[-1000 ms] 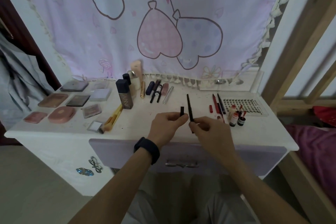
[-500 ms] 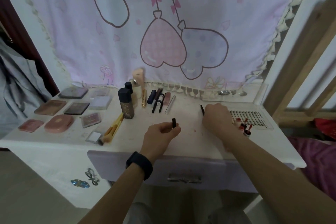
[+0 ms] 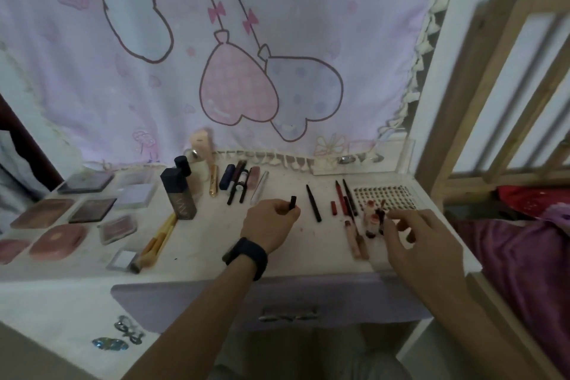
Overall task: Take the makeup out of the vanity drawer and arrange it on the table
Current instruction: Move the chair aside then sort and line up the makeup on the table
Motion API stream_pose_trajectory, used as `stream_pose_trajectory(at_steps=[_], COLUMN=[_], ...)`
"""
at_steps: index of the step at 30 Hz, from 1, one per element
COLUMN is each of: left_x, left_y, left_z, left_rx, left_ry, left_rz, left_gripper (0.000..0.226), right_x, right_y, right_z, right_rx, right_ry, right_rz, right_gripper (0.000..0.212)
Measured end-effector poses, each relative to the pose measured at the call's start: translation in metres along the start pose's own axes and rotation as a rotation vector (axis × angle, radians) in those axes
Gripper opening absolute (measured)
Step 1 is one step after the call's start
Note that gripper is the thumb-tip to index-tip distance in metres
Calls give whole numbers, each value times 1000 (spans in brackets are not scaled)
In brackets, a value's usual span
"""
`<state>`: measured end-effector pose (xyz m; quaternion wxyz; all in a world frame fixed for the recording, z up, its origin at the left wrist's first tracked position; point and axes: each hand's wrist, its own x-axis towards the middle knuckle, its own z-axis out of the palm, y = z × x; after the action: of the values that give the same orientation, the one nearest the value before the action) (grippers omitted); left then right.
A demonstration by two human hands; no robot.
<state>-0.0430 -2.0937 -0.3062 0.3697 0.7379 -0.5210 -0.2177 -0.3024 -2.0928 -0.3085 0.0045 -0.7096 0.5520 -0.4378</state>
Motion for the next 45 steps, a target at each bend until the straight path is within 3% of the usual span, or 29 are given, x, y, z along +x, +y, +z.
stream_pose_trajectory(at_steps=[4,8,18,45], left_x=[22,36,48,50], left_y=[18,32,60,54], left_z=[23,42,67,66], left_rx=[136,201,107,22], left_ry=[-39,-37,-27,-38], left_rz=[-36,-93,-155,-131], left_gripper=[29,24,25,11], right_x=[-18,-27,-37,-37], right_y=[52,76,90,89], right_z=[10,24,41,37], right_rx=[-156,-254,-228,-198], right_ry=[55,-3,94,76], right_rz=[95,105,116,126], right_gripper=[26,46,41,41])
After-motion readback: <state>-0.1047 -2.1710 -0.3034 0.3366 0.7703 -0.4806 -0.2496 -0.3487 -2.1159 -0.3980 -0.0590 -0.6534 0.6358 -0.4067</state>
